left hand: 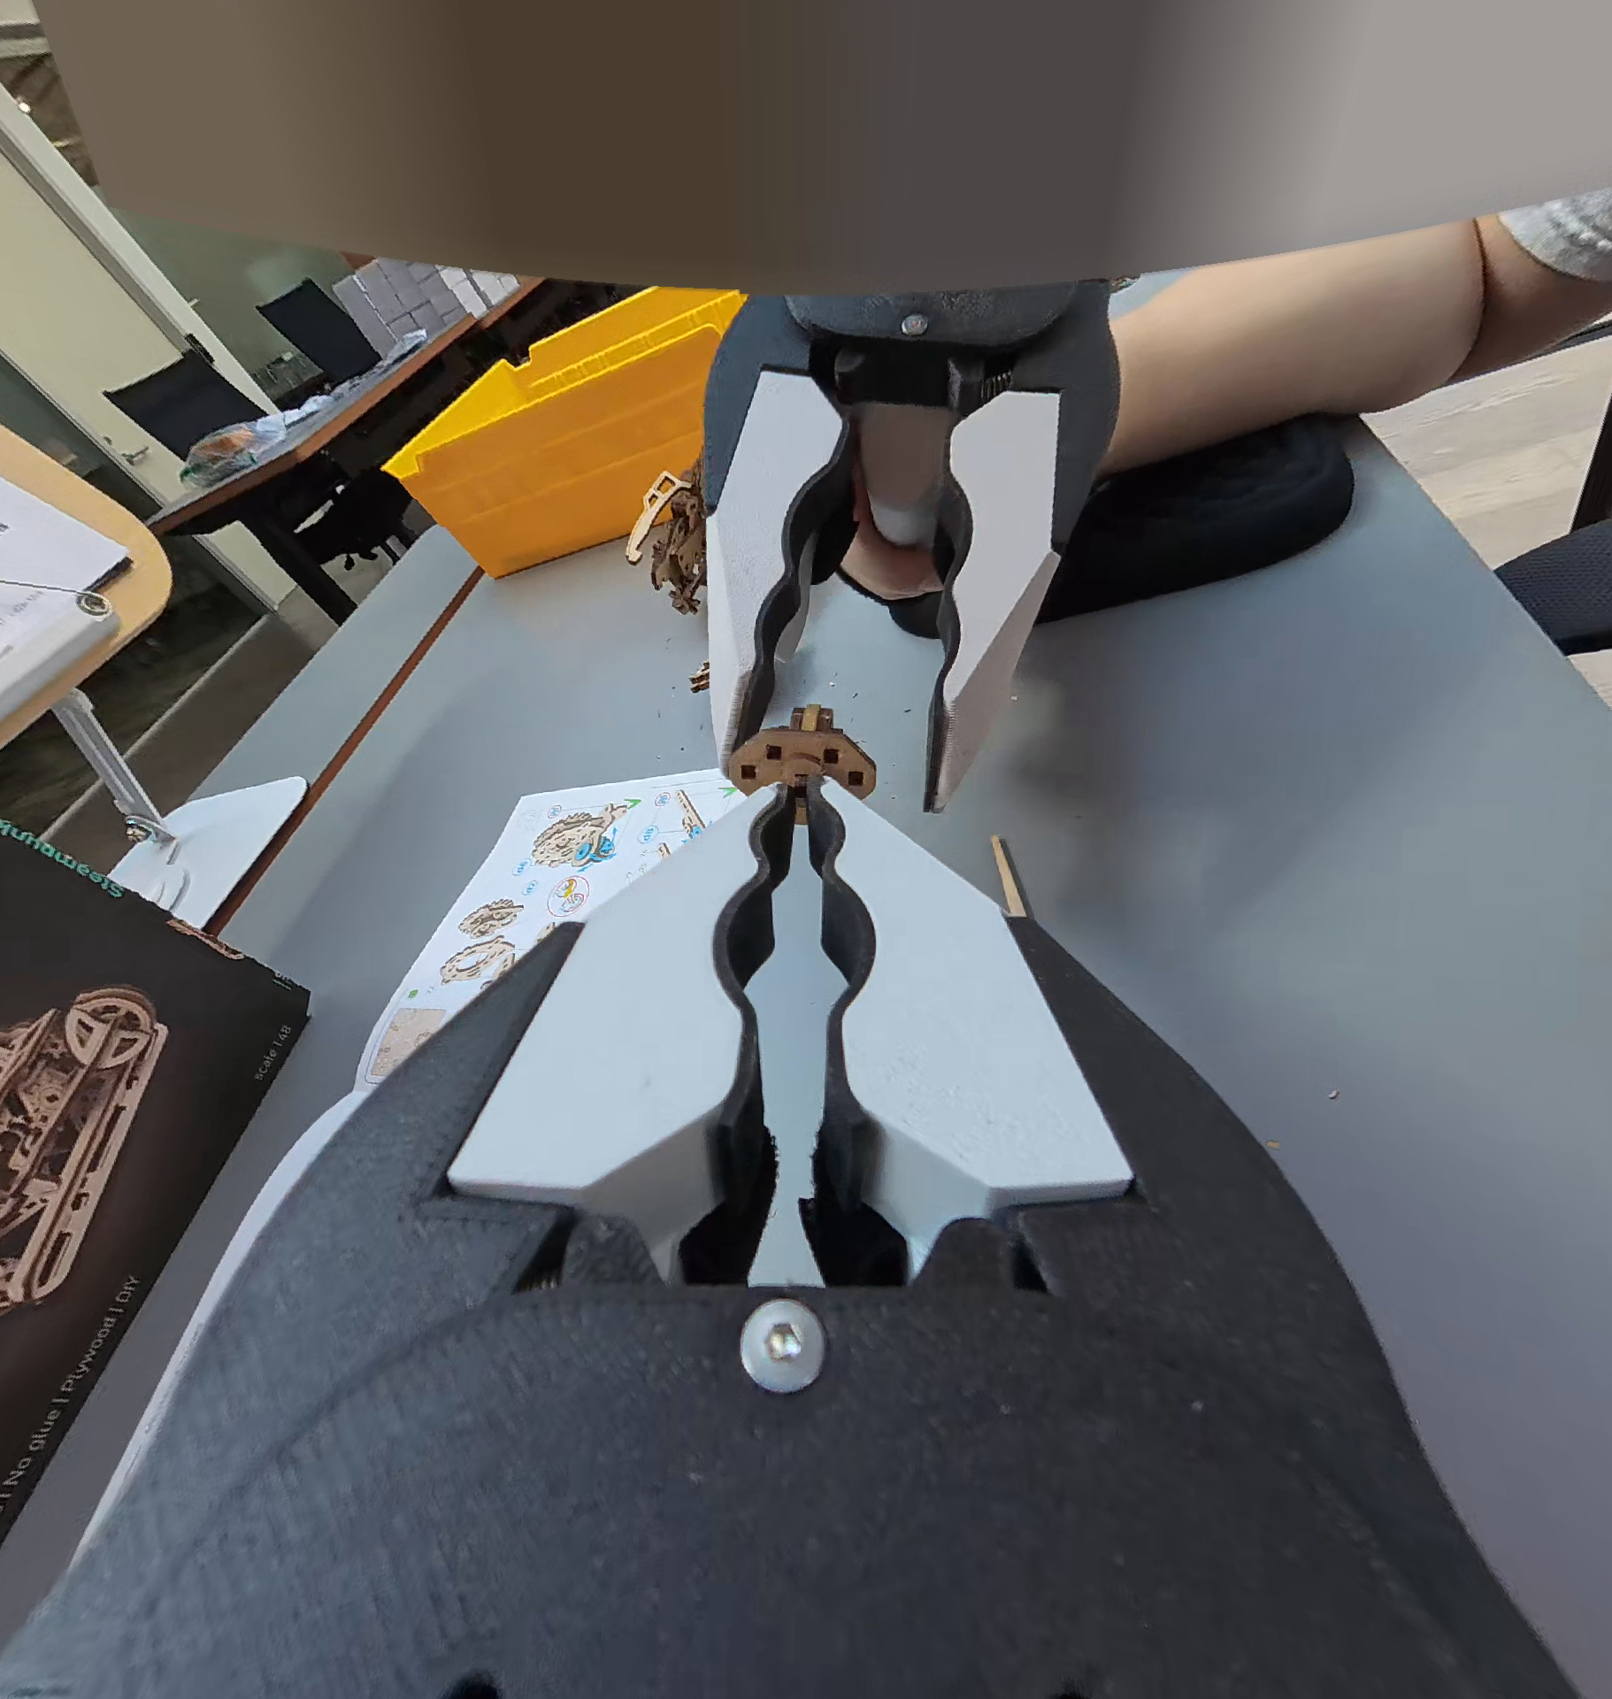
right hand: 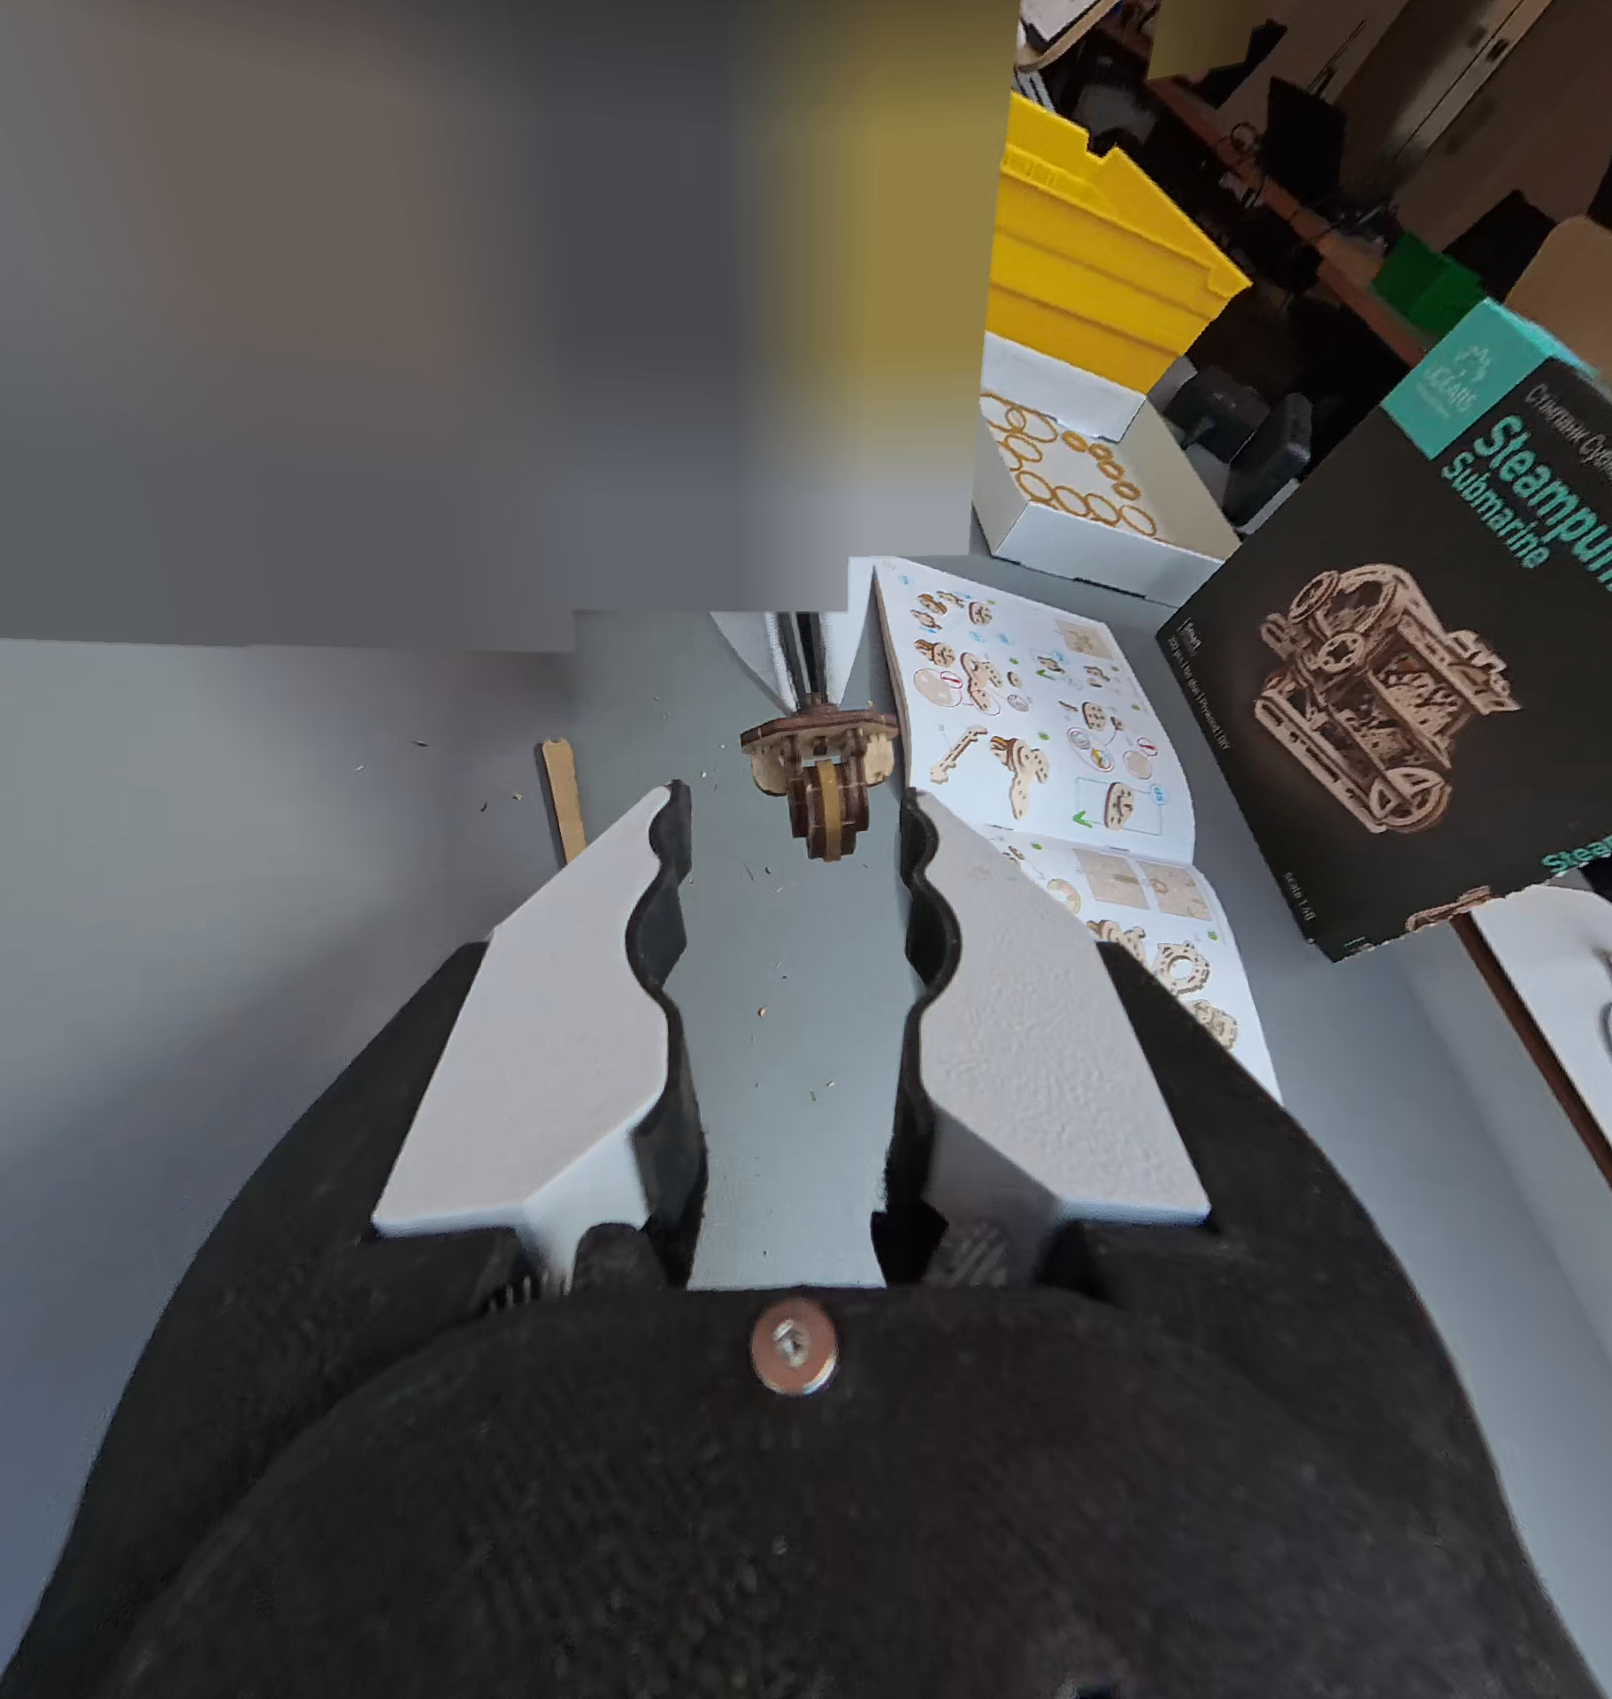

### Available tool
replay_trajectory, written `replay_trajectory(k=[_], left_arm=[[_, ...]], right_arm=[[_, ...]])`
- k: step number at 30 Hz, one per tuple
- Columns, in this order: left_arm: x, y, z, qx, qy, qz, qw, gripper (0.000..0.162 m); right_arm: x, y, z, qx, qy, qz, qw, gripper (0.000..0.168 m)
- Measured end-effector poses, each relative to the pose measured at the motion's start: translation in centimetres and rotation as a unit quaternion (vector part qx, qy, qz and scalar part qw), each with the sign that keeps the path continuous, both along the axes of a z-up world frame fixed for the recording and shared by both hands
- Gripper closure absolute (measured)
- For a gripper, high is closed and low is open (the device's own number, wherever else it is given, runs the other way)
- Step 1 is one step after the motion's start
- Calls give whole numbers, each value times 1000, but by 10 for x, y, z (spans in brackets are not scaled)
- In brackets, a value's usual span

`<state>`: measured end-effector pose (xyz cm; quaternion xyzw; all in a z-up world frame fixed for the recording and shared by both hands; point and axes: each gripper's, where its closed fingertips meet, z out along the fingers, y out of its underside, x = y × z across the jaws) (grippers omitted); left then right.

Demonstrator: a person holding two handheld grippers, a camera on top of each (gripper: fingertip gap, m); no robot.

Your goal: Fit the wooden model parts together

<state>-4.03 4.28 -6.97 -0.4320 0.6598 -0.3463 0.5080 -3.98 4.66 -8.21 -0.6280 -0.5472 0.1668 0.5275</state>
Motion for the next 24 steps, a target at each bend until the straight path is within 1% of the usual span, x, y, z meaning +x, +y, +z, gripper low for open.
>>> replay_trajectory(k=[2,3,5,11,13,14,21,24], left_arm=[[0,-3,3,11,-10,-6,1000,162],[0,-5,5,20,-17,-10,1000,162],[1,-9,4,39,-16,-16,999,162],[0,-15,0,65,-10,-32,997,162],[1,-16,-2,66,-4,-33,997,162],[1,-16,-2,66,-3,-34,997,162],[1,-14,0,72,-11,-27,997,162],[1,-14,-3,72,-4,-27,997,162]], right_arm=[[0,-2,5,38,-11,1,999,135],[1,-2,5,53,-20,-3,998,139],[0,-4,7,72,-25,2,997,139],[-2,-6,3,75,-38,12,996,139],[-3,-6,2,82,-47,8,996,136],[-4,-8,0,79,-51,12,995,140],[-3,-5,3,102,-66,-4,993,141],[-2,-5,0,102,-78,-7,992,141]])
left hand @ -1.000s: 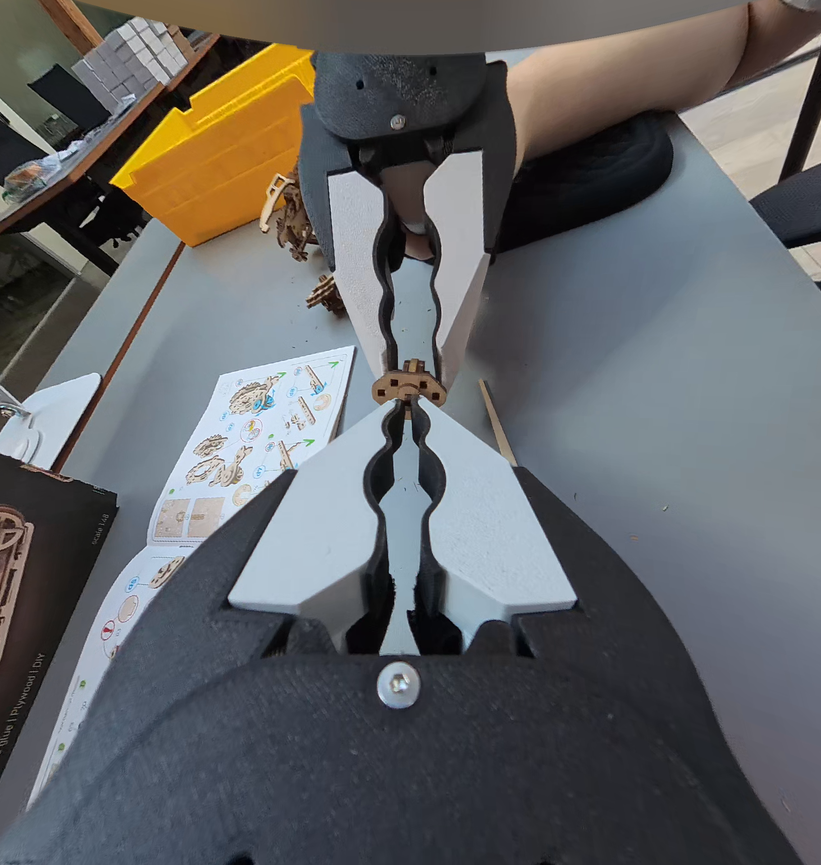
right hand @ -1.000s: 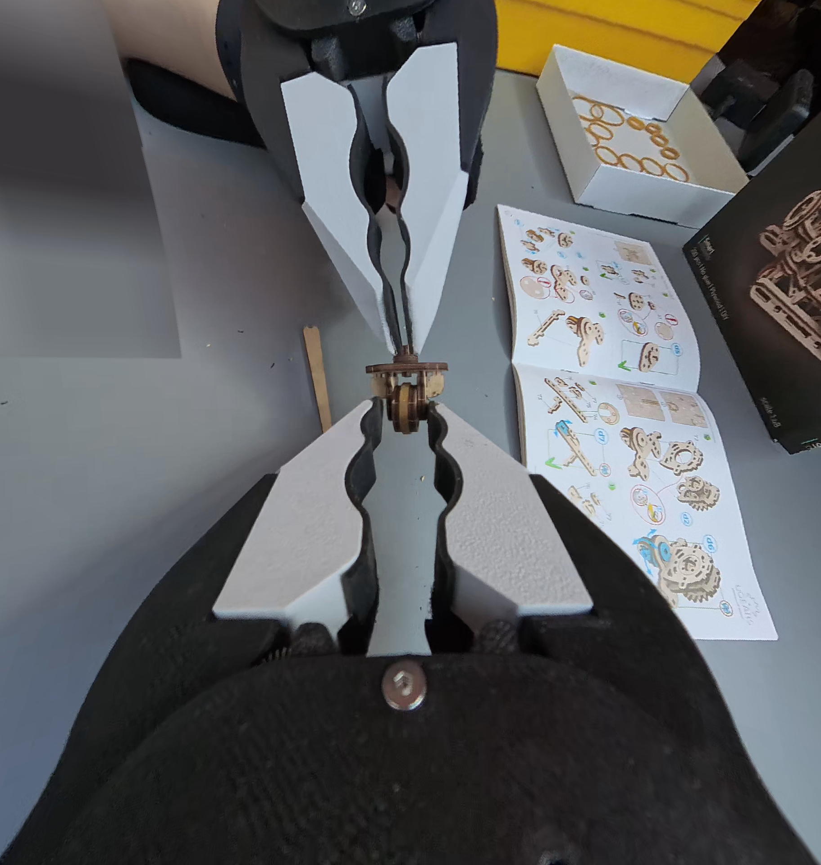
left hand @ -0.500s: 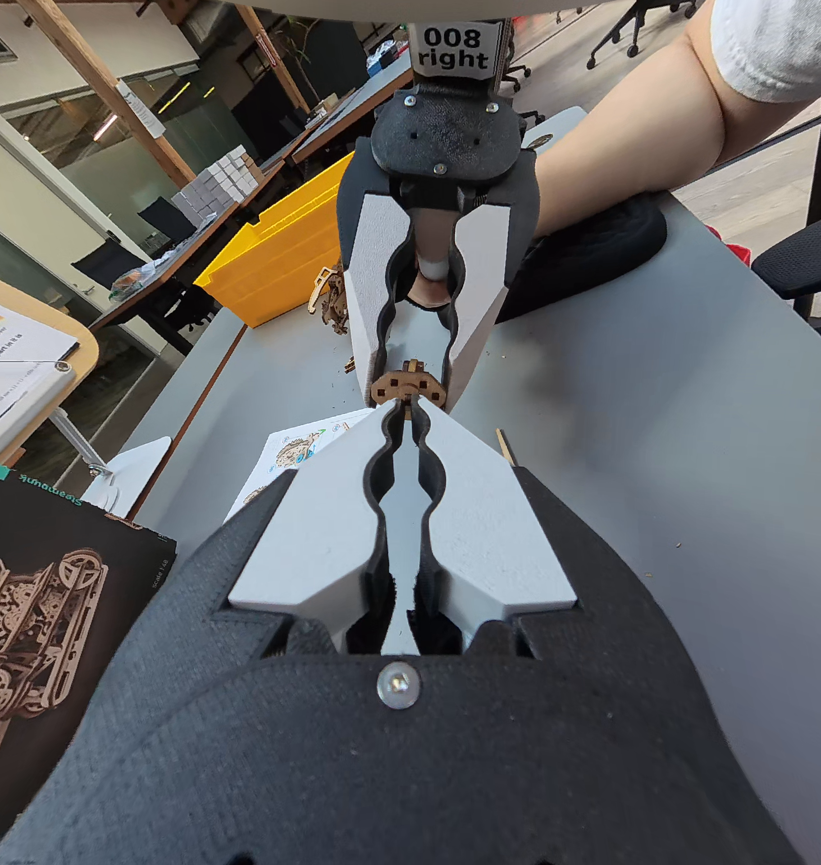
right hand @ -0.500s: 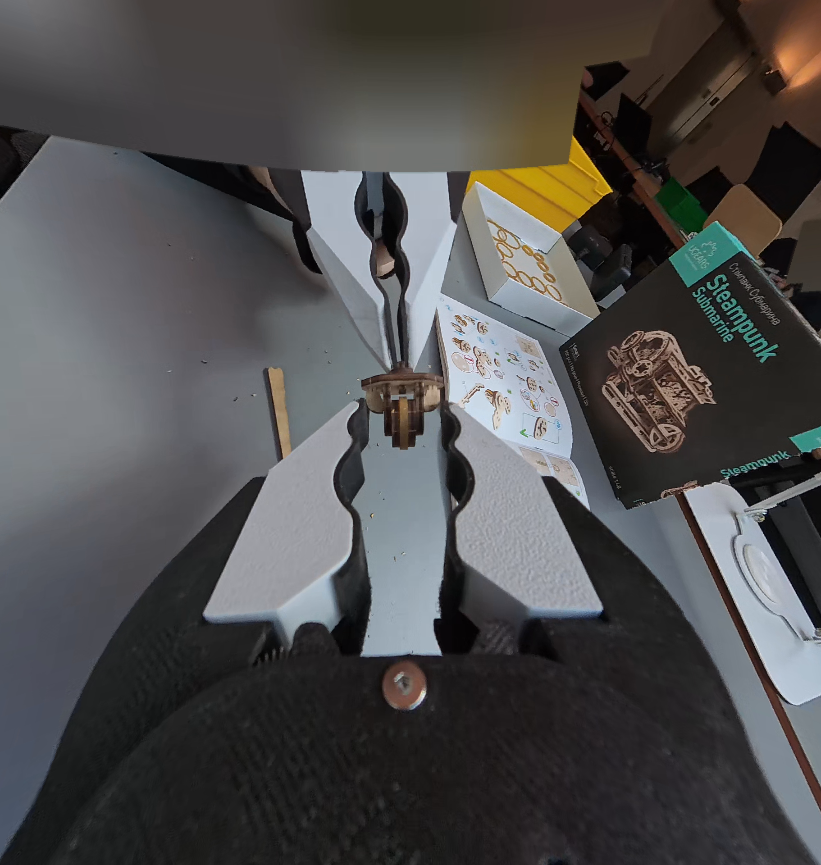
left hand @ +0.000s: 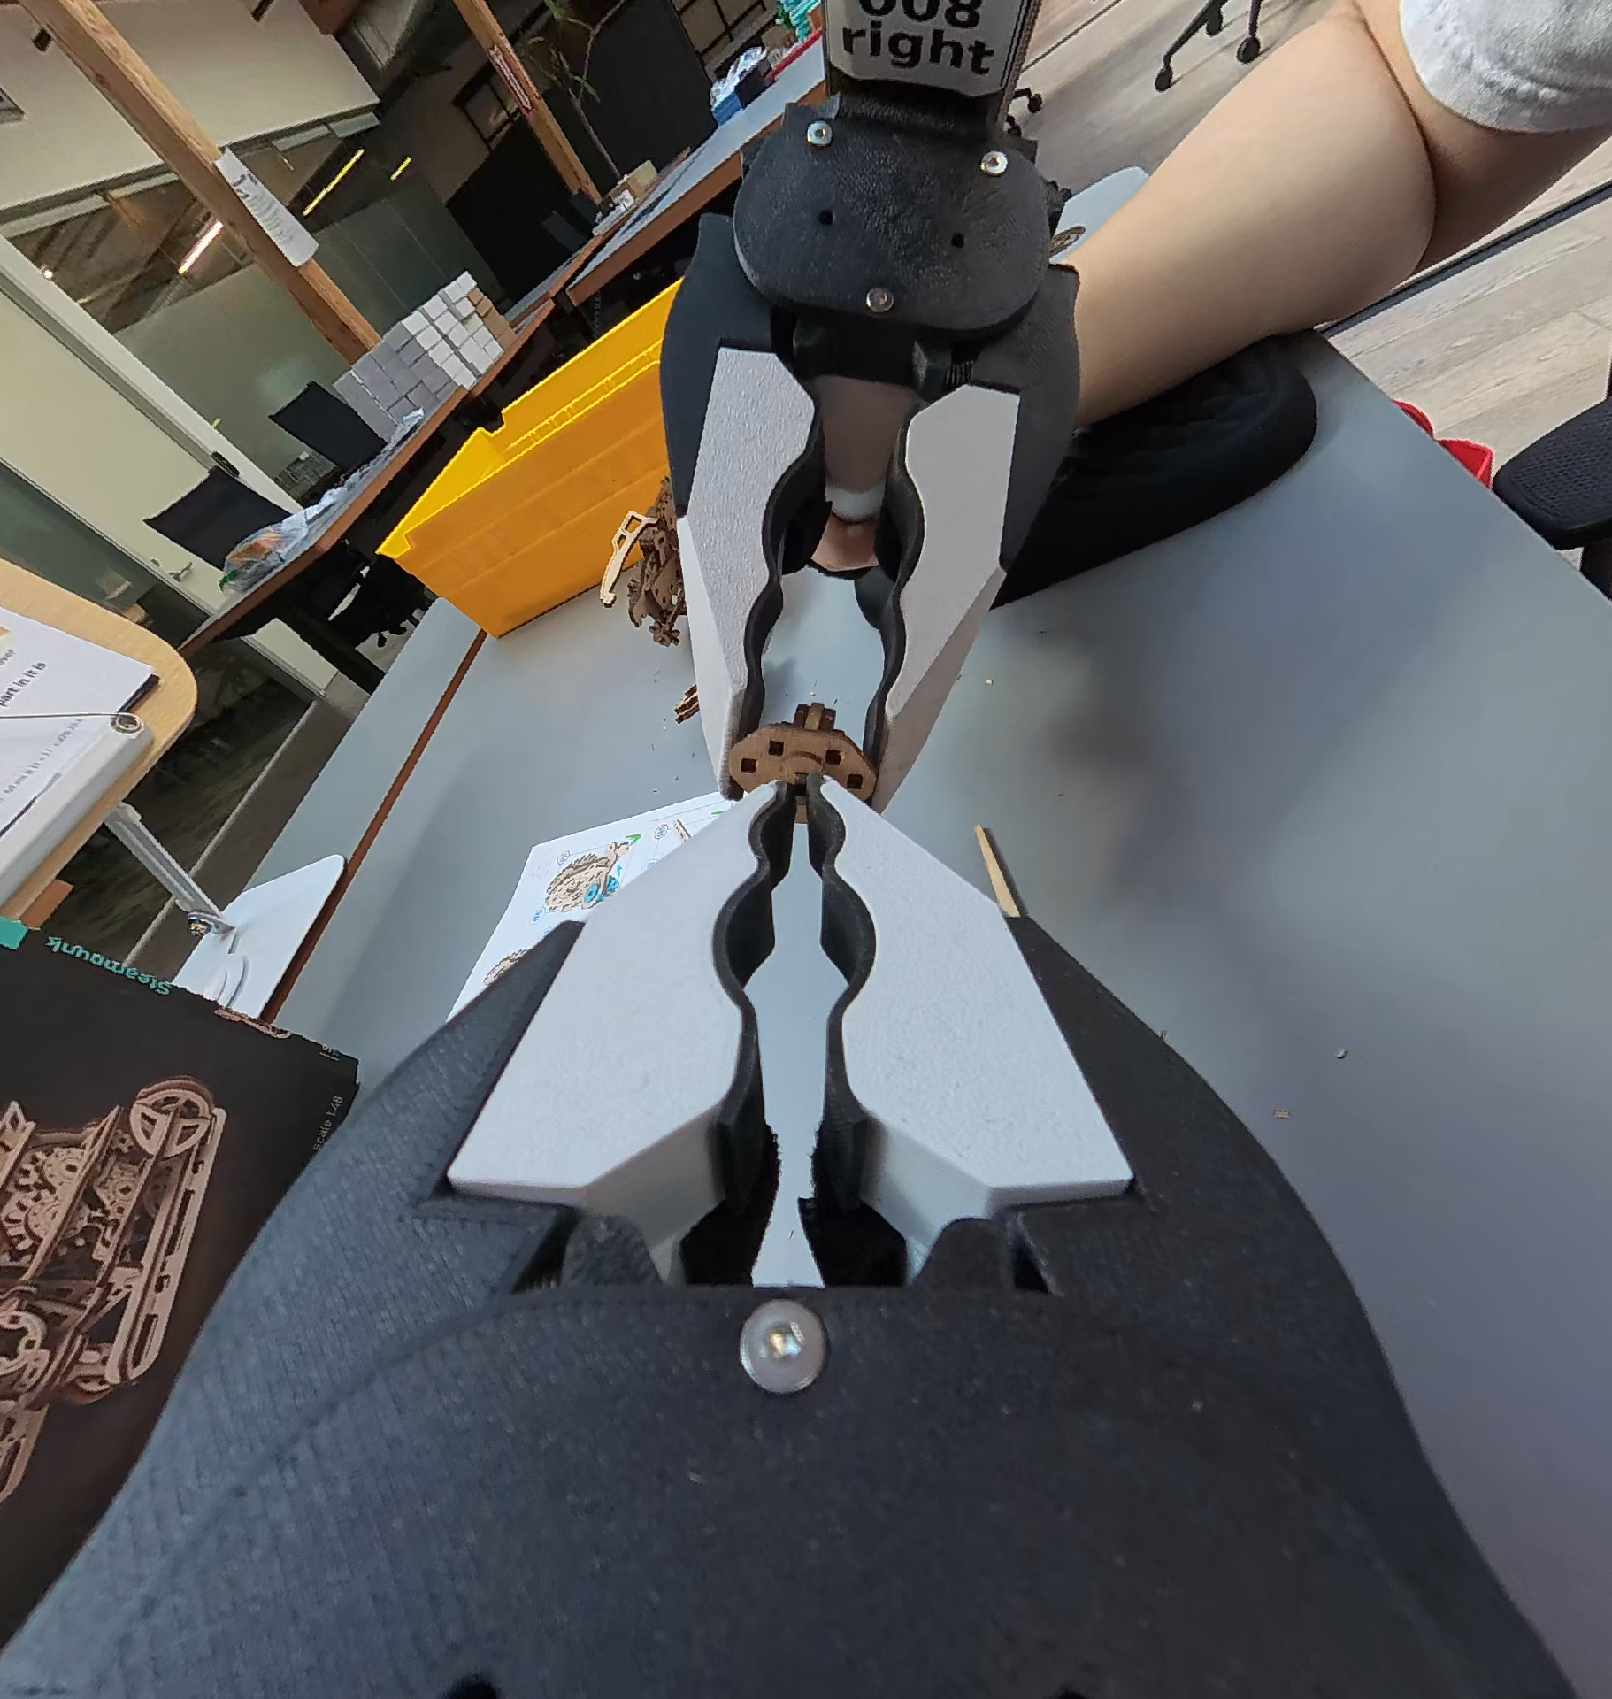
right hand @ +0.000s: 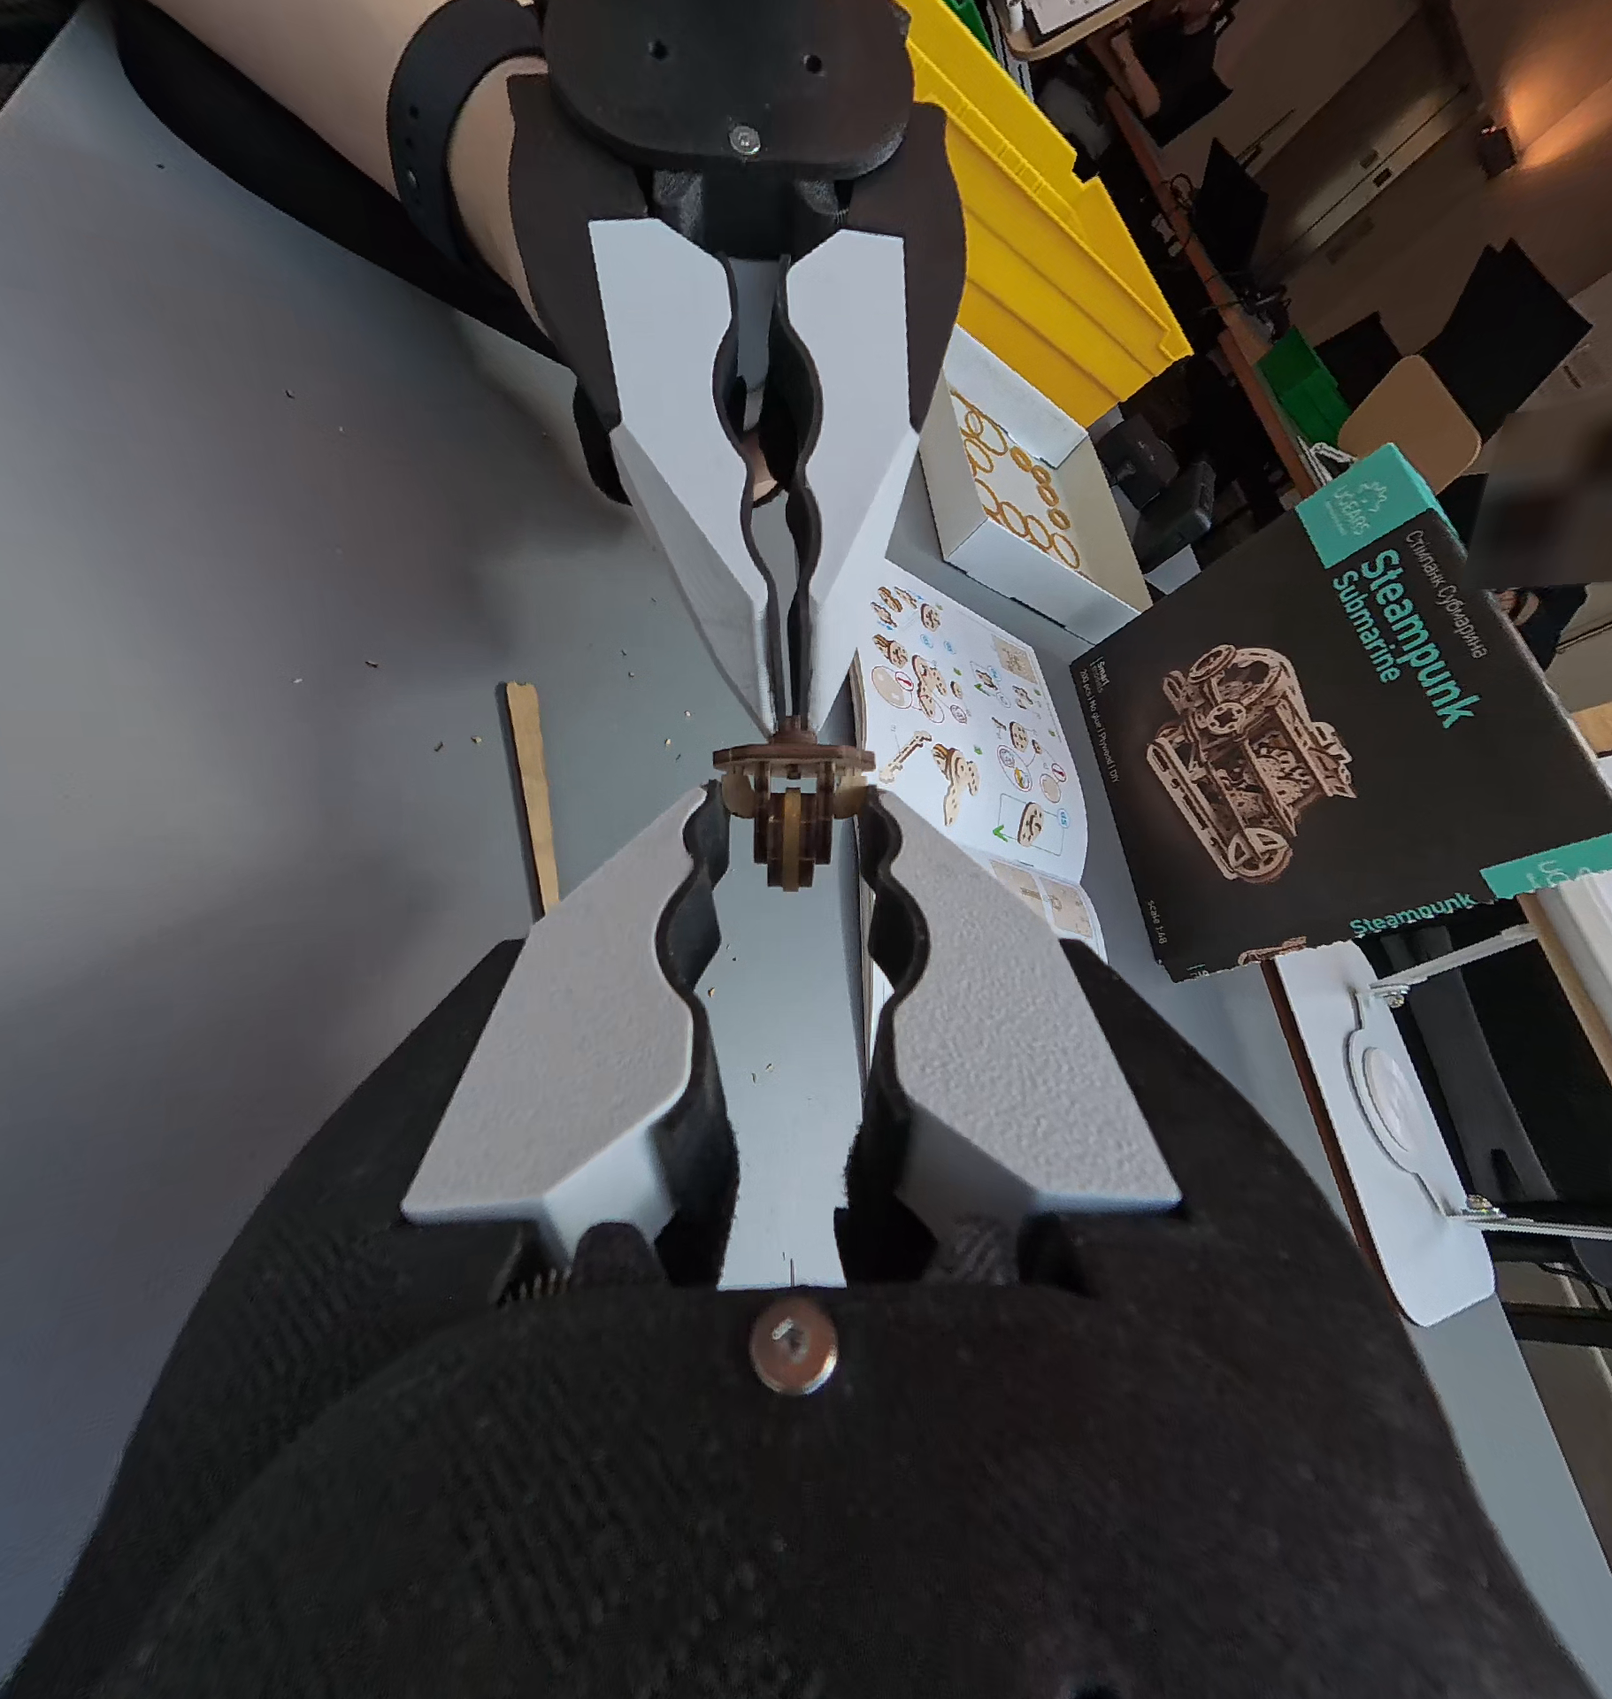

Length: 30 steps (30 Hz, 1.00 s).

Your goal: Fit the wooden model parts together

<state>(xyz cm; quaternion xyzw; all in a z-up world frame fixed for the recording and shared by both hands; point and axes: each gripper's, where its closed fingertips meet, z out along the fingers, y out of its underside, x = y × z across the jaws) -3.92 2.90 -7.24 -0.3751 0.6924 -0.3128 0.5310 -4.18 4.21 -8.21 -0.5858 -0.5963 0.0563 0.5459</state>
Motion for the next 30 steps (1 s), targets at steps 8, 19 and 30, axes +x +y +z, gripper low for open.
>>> replay_trajectory(k=[8,19,30], left_arm=[[0,0,-1,6,2,5,1000,162],[0,0,-2,9,6,6,1000,162],[-1,0,10,-46,-24,-2,999,161]], right_arm=[[0,0,-2,-11,-1,-4,1000,142],[1,-1,-3,0,-14,-4,1000,142],[-1,-3,15,24,31,12,999,140]])
